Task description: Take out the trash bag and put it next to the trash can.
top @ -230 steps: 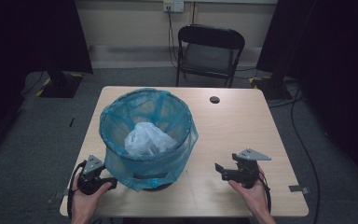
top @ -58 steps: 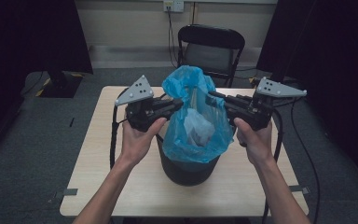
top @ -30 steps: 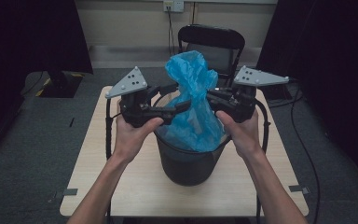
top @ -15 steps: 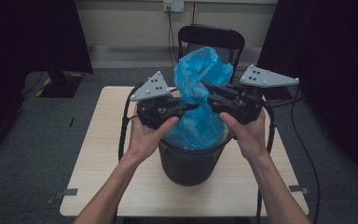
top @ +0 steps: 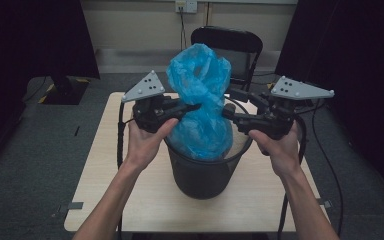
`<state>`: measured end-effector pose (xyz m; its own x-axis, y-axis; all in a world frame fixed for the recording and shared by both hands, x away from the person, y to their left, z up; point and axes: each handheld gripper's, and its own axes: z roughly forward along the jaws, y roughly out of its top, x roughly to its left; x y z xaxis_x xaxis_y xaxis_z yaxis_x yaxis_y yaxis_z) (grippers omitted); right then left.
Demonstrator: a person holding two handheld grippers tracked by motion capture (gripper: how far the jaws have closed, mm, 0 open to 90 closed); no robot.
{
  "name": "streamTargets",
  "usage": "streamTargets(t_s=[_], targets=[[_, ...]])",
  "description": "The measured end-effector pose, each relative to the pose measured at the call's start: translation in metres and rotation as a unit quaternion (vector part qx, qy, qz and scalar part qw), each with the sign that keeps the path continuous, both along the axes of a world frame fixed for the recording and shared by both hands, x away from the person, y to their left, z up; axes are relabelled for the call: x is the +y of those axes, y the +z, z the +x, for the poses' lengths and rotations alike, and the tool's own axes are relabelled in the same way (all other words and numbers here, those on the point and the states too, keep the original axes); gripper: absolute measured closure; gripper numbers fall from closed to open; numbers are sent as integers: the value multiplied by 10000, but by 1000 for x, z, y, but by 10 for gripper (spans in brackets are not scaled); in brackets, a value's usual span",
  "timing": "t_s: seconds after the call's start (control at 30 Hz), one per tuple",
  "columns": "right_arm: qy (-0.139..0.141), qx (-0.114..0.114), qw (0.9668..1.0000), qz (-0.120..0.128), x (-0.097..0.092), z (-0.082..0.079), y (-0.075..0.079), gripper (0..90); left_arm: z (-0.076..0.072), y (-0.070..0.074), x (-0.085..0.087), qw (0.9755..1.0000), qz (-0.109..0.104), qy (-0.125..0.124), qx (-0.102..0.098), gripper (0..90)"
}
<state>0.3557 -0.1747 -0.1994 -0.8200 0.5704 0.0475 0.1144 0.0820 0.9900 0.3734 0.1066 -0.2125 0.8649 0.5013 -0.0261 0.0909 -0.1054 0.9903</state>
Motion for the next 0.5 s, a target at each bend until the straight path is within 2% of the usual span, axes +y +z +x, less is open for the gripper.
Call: streamTargets(t_s=[0.03, 0.07, 0.1, 0.17, 0.3, 0.33, 0.37, 0.4, 0.5], targets=[[190, 30, 9996, 191, -4, -1, -3, 273, 3, 0, 2, 10000, -4, 42, 37, 880], [284, 62, 9992, 265, -4, -2, -4, 238, 3, 0, 2, 10000, -4, 42, 37, 880], [284, 62, 9992, 265, -4, -2, -4, 238, 3, 0, 1, 10000, 18, 61, 38, 880], [501, 44, 9983, 299, 2, -4, -5, 188, 2, 1, -4, 9999, 97, 29, 4, 879], [474, 138, 9988, 22, 17, 3, -9, 184, 0, 4, -8, 9998, -80, -178, 21, 878], [474, 138, 9988, 22, 17, 3, -9, 184, -1, 5, -9, 9997, -127, -221, 24, 878], [484, 252, 9985, -83, 23, 10, -13, 189, -2, 8, -10, 9994, -186, -307, 6, 878], [514, 271, 9983, -108, 26, 12, -15, 188, -4, 13, -11, 9985, -329, -430, 28, 878], [576, 309, 9978, -57, 29, 17, -18, 182, -5, 18, -12, 9975, -419, -569, 32, 877]])
